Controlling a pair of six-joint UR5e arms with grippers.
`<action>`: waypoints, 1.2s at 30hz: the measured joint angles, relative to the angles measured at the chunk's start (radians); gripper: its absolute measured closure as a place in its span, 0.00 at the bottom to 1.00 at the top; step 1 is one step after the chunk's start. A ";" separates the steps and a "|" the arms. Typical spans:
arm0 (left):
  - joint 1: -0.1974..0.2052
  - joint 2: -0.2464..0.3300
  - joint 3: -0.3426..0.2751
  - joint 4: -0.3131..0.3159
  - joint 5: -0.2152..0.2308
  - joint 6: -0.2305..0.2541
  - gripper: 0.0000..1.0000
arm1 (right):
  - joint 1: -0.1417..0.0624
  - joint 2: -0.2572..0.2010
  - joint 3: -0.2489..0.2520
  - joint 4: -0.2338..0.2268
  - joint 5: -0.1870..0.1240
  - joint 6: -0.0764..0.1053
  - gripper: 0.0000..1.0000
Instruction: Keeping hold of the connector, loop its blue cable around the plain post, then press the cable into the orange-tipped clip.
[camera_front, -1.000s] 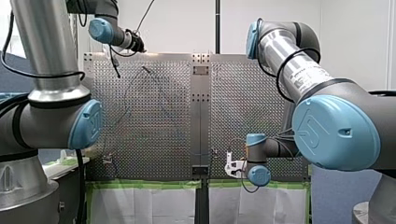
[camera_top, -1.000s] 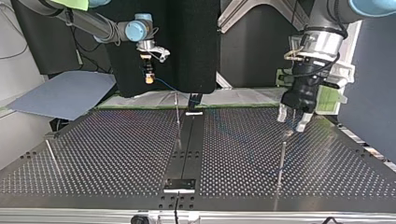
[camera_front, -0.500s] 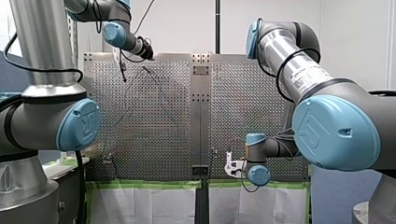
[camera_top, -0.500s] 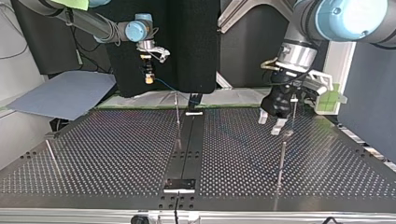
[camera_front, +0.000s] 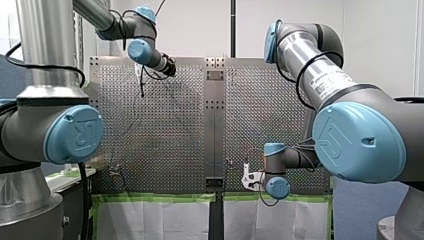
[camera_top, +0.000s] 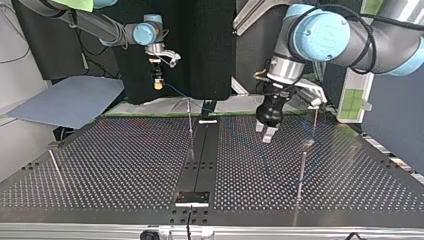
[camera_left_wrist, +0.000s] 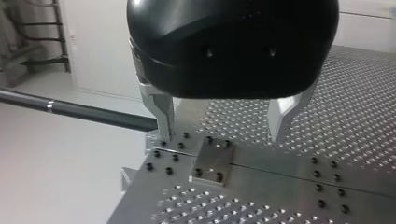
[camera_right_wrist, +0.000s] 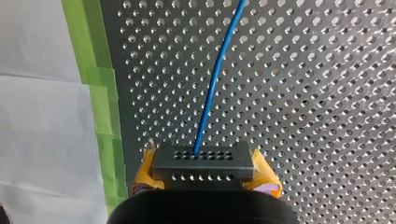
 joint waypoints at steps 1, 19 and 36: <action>-0.009 -0.009 0.000 0.007 -0.009 0.009 0.00 | -0.001 0.000 0.000 0.000 0.000 0.000 1.00; -0.056 -0.130 0.033 0.154 -0.173 0.173 0.00 | -0.014 0.001 0.001 0.003 0.000 -0.004 1.00; -0.052 -0.138 0.036 0.184 -0.328 0.328 0.00 | -0.014 0.000 0.000 0.000 0.001 -0.004 1.00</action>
